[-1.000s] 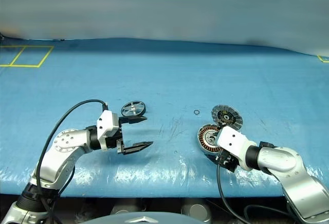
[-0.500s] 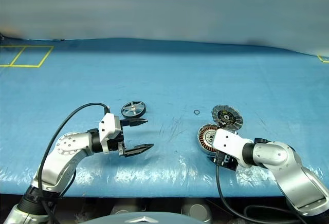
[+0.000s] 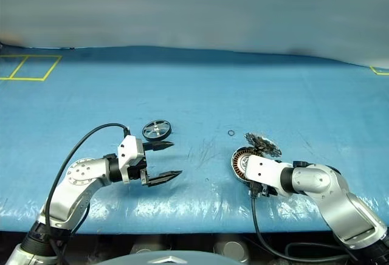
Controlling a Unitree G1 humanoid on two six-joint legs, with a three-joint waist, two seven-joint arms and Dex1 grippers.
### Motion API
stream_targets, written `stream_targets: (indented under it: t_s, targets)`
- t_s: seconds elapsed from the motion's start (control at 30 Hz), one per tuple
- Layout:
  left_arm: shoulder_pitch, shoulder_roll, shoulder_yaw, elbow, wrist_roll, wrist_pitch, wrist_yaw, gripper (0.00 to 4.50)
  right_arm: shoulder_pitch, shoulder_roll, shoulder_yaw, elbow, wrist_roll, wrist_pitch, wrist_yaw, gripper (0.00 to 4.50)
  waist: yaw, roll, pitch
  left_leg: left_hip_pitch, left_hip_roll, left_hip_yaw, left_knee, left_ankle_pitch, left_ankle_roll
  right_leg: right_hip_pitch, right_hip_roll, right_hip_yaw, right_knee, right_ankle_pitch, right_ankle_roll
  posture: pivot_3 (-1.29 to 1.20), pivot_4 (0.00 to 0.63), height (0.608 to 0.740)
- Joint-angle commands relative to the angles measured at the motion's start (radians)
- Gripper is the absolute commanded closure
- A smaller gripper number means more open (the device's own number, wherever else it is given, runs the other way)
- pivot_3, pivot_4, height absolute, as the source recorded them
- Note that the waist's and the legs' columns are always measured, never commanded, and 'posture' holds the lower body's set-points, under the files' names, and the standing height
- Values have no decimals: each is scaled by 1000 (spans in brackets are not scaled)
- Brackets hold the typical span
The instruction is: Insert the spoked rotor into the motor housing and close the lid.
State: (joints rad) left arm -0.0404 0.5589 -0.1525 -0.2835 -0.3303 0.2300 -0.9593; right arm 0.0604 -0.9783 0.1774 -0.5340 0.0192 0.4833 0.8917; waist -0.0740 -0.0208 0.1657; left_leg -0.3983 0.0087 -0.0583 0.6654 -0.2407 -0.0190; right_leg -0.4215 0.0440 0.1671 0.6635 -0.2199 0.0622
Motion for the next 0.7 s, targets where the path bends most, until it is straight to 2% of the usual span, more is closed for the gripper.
stream_targets:
  t_s: [0.03,0.27,0.5,0.7]
  targets:
    - [-6,-3,-3,-23,0,-17,3,0,-29,3,24,-1,-20,-19,15,2512,-3,-2,1,3,0,1,0,0,0,2,-1,0,0,0,0,0,150,740]
    - [-10,-6,13,-14,-5,-15,10,0,-160,11,75,-13,-23,-51,91,2512,-11,-2,1,6,1,2,-1,0,0,4,-1,0,0,0,0,0,150,740]
    - [-6,-9,17,-3,0,-21,22,0,-446,102,224,94,-66,-120,208,2512,-10,-2,3,4,1,2,-3,-1,1,1,-2,-2,-1,0,0,0,150,740]
    - [11,-9,23,-11,1,-23,40,0,-591,174,359,230,-133,-199,310,2512,-3,-2,3,-2,0,1,-3,-2,3,-3,-3,-4,-2,2,2,0,150,740]
